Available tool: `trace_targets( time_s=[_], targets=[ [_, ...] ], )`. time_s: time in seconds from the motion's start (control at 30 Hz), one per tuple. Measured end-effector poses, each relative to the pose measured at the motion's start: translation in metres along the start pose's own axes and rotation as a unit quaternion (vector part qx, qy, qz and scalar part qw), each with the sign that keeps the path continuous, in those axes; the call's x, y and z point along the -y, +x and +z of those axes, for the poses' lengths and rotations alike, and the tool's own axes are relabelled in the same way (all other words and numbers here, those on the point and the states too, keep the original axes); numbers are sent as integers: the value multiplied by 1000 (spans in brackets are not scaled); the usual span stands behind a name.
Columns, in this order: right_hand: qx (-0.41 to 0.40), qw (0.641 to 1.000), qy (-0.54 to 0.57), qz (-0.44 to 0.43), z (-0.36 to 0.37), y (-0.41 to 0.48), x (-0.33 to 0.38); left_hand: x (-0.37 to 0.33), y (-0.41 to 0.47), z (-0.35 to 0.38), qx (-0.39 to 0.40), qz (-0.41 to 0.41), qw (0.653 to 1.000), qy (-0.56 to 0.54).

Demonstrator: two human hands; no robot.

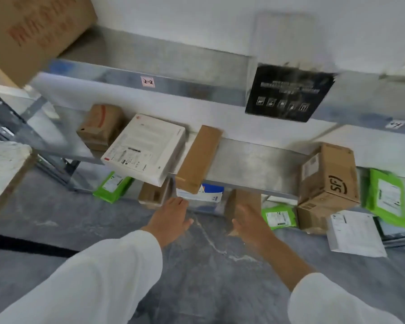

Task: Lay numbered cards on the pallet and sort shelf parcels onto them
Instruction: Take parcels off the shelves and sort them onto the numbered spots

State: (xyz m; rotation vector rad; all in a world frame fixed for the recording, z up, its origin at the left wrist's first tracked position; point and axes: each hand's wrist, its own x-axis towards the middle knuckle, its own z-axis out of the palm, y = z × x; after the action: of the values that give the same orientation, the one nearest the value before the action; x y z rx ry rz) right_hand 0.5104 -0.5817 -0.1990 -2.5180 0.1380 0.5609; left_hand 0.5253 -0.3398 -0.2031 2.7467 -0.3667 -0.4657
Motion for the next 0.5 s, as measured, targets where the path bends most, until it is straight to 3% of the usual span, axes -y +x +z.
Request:
trace_targets(
  time_s=[0.1,0.2,0.3,0.43,0.5],
  targets=[
    [-26,999,-4,20,56,62,-42,40,37,75,28,-24,999,26],
    [-34,999,7,17,114,121,-74,66,76,147,-5,2,997,80],
    [-36,999,24,0,166,178,-97,95,125,210,12,-22,999,40],
    [-87,993,83,-25,205,252,-110,134,207,252,-85,-33,994,60],
    [-117,987,114,0,215,287,-114,151,241,262,-128,-60,990,8]
  ],
)
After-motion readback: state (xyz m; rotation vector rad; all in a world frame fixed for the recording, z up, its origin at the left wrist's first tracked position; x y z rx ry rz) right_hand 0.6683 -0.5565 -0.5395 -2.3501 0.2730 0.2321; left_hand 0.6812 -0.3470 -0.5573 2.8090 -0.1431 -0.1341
